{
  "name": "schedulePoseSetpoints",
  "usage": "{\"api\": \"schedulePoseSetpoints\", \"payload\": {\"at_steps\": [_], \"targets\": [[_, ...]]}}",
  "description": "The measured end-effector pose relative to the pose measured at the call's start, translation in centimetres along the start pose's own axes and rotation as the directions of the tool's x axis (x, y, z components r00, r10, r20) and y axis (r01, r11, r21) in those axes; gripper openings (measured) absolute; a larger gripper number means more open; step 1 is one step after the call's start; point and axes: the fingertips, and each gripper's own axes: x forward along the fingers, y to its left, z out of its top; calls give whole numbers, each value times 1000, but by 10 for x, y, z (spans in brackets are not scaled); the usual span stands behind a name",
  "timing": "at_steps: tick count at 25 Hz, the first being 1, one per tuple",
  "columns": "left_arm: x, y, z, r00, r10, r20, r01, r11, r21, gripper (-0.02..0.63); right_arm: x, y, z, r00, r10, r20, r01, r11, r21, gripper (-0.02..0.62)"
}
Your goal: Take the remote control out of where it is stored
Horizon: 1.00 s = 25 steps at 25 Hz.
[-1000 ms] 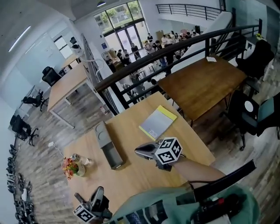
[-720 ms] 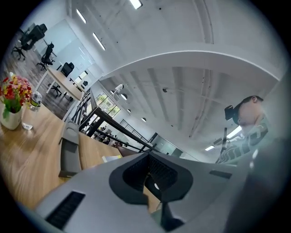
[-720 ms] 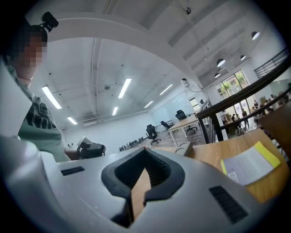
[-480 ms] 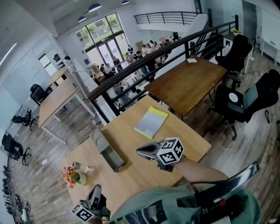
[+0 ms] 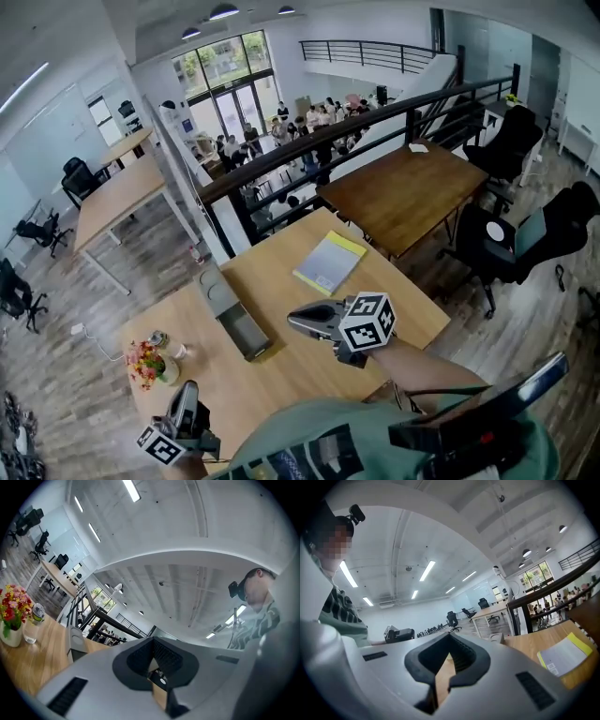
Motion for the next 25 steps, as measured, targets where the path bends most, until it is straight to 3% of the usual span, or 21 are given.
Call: {"api": "schedulePoseSetpoints", "payload": {"at_steps": [13, 25], "targets": [[-10, 2, -13, 994, 98, 38, -98, 995, -23, 5, 26, -8, -3, 997, 64, -42, -62, 997, 52, 3], [-25, 11, -7, 985, 145, 90, -142, 989, -40, 5, 44, -6, 0, 993, 70, -92, -72, 997, -19, 3]]}}
